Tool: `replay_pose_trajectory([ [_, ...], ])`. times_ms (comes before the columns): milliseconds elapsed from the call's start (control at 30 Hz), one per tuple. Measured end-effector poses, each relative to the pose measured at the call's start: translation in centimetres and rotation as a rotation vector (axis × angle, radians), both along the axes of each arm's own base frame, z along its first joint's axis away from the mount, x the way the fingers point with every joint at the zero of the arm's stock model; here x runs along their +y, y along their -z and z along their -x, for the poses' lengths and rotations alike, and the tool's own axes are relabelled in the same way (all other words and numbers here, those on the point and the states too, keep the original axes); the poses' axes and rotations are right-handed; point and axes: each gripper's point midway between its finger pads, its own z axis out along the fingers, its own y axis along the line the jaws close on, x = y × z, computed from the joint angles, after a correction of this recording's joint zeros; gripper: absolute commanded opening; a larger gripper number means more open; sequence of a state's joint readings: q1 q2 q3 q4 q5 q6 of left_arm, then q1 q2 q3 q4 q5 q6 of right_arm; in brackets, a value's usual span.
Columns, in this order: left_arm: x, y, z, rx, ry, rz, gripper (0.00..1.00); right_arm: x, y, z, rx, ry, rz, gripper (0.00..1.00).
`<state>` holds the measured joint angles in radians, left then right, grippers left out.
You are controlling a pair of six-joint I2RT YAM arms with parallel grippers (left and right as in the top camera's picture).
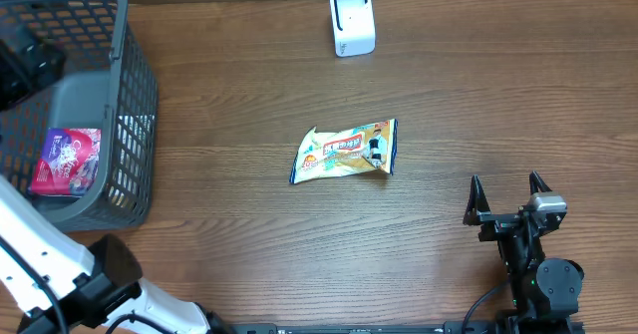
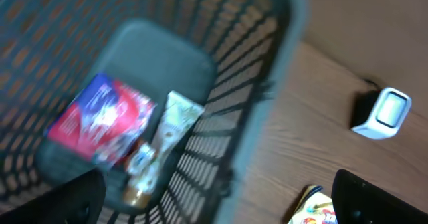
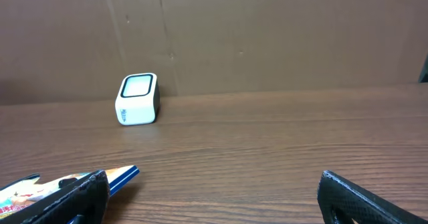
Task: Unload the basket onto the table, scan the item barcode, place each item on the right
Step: 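Reach the left gripper into the basket and grasp the red-purple pack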
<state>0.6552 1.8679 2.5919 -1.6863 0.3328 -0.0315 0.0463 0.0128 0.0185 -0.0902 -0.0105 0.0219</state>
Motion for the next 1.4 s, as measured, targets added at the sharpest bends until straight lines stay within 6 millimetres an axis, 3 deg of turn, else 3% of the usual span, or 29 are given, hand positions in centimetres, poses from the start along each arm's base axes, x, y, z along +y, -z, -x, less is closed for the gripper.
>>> replay_pose_trajectory([
  [233,4.6,4.9,2.0,0.126,-0.186,0.094,1.00,0.0,0.0,0.0,0.000,0.000,0.000,1.00],
  [533,8.8,12.3,1.9,0.257,-0.388,0.100,1.00,0.0,0.0,0.0,-0.001,0.000,0.000,1.00],
  [967,11.2,22.9,1.7,0.320,-0.540,0.115,1.00,0.0,0.0,0.0,0.000,0.000,0.000,1.00],
  [1400,11.0,30.4,2.9,0.343,-0.611,0.114,1.00,0.0,0.0,0.0,0.000,0.000,0.000,1.00],
])
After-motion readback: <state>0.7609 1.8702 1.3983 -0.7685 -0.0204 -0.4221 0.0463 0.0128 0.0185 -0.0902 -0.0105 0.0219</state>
